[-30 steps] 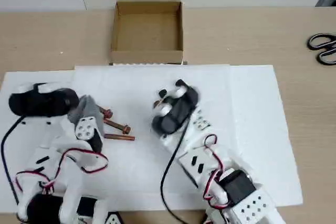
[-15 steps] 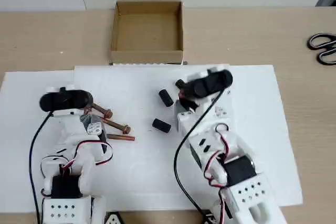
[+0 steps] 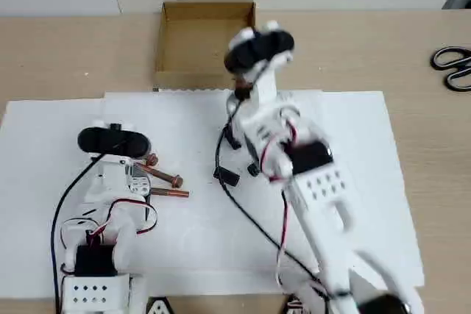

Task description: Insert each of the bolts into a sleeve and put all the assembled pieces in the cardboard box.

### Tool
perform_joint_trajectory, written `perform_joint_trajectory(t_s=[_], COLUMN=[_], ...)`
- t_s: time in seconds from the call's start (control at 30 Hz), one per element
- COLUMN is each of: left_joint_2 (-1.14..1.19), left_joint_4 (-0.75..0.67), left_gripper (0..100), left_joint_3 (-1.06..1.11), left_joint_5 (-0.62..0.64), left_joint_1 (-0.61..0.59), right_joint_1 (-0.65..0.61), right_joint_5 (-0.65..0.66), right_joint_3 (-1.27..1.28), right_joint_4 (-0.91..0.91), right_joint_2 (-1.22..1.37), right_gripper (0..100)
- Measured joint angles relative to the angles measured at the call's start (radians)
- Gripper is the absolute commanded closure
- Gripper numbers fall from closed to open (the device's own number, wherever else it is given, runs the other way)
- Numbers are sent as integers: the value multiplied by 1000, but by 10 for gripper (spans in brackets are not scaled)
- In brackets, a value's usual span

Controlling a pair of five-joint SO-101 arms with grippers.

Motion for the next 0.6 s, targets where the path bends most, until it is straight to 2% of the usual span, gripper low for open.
perform_joint_trajectory(t_s=[0.3,0.6], left_joint_2=[0,0], left_joint_4=[-6,-86], left_gripper=[993,993], left_joint_3=[106,152], left_joint_5=[-49,-52], left_joint_1=[133,143], right_joint_1=[48,54], right_joint_5=[25,31], right_joint_3=[-454,-733], right_joint_4=[-12,-69], right_joint_2=[420,709], right_gripper=[997,996])
